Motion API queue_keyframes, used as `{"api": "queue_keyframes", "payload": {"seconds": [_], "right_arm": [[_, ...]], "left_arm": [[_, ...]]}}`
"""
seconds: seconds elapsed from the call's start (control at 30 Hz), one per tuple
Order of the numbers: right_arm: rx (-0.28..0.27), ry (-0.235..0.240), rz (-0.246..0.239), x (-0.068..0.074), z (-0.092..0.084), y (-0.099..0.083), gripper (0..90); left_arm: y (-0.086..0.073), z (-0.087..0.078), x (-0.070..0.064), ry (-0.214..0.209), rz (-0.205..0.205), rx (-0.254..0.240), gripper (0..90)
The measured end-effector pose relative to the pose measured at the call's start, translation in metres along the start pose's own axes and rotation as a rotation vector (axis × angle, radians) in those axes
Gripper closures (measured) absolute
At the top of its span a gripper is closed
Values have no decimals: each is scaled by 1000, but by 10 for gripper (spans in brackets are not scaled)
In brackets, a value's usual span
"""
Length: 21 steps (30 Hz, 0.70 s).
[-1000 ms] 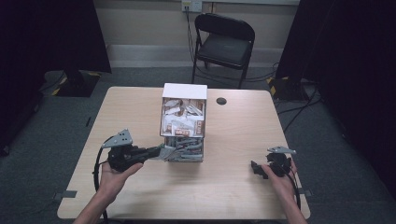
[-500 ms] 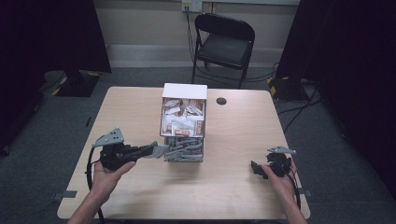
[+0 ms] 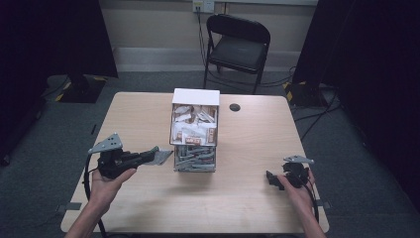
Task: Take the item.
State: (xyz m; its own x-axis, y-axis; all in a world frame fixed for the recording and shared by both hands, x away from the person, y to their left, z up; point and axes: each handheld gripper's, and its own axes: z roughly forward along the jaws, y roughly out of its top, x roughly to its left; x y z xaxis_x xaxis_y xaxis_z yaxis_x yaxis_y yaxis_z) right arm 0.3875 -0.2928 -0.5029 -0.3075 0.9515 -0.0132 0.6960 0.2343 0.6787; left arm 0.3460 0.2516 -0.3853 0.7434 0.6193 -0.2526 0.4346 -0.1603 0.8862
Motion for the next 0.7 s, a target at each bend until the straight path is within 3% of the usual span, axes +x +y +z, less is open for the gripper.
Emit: {"api": "queue_keyframes", "payload": {"seconds": [0.43,0.7], "right_arm": [[0,0,0,0,0,0,0],[0,0,0,0,0,0,0]], "left_arm": [[2,-6,7,40,-13,-11,885],[6,-2,13,64,3,-10,885]]}}
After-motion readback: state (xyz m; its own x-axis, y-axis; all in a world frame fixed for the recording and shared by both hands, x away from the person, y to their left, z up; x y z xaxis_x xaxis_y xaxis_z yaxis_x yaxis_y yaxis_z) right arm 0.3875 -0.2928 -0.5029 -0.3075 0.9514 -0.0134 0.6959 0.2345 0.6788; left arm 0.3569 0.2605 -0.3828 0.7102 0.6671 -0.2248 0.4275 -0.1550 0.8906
